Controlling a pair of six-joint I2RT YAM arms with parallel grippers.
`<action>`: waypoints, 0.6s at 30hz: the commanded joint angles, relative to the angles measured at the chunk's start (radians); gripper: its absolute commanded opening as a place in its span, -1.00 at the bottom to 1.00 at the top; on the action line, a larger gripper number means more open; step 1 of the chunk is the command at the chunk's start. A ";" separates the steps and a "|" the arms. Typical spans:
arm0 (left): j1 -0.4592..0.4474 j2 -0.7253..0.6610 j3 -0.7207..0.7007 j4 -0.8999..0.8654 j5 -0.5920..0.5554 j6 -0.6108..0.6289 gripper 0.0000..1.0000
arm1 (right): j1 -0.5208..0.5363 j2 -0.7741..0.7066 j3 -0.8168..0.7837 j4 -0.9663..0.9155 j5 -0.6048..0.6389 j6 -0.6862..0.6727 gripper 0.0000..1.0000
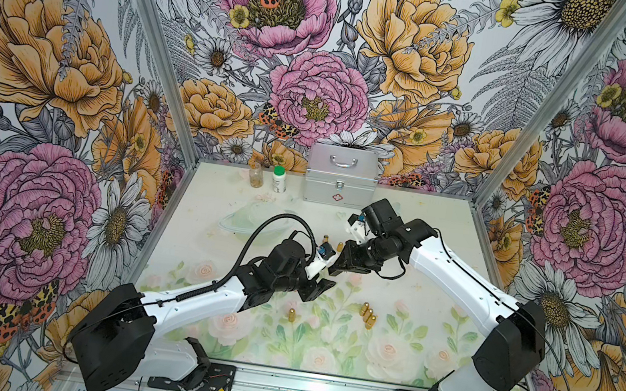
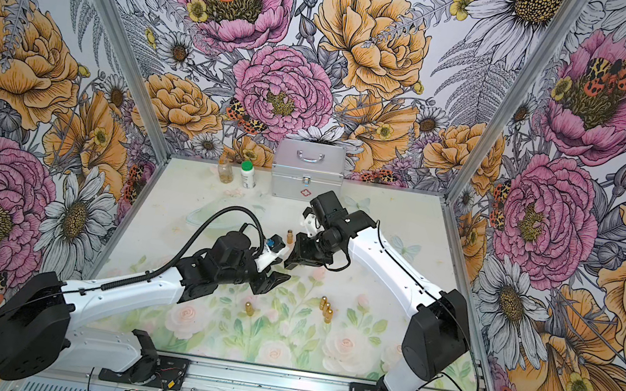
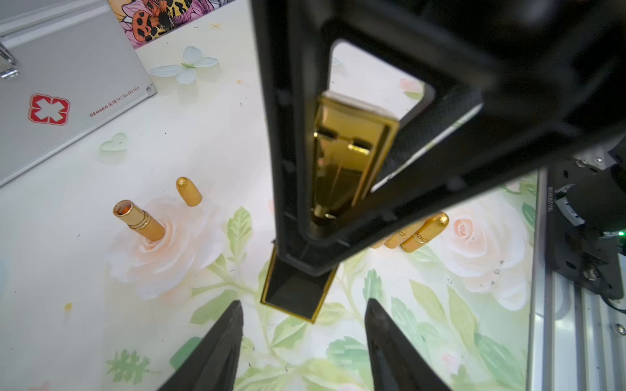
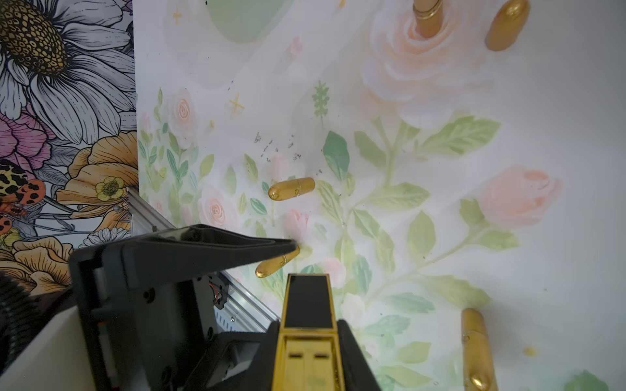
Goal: Open the lipstick cap
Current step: Open the cover of the lipstick.
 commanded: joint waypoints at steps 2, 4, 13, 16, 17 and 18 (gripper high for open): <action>-0.007 0.016 0.040 0.054 0.046 0.025 -0.01 | -0.006 -0.030 0.020 0.003 -0.045 -0.015 -0.51; -0.007 0.024 0.041 0.073 0.044 0.022 -0.06 | -0.006 -0.025 0.018 0.003 -0.053 -0.016 -0.51; -0.007 0.037 0.041 0.110 0.038 0.015 -0.34 | -0.015 -0.009 0.027 0.003 -0.076 -0.015 -0.51; -0.007 0.035 0.037 0.116 0.037 0.008 -0.45 | -0.018 -0.002 0.029 0.005 -0.079 -0.013 -0.51; -0.007 0.033 0.036 0.115 0.037 0.005 -0.46 | -0.018 0.001 0.030 0.005 -0.078 -0.011 -0.51; -0.007 0.030 0.032 0.123 0.039 0.001 -0.50 | -0.020 0.002 0.032 0.005 -0.079 -0.011 -0.51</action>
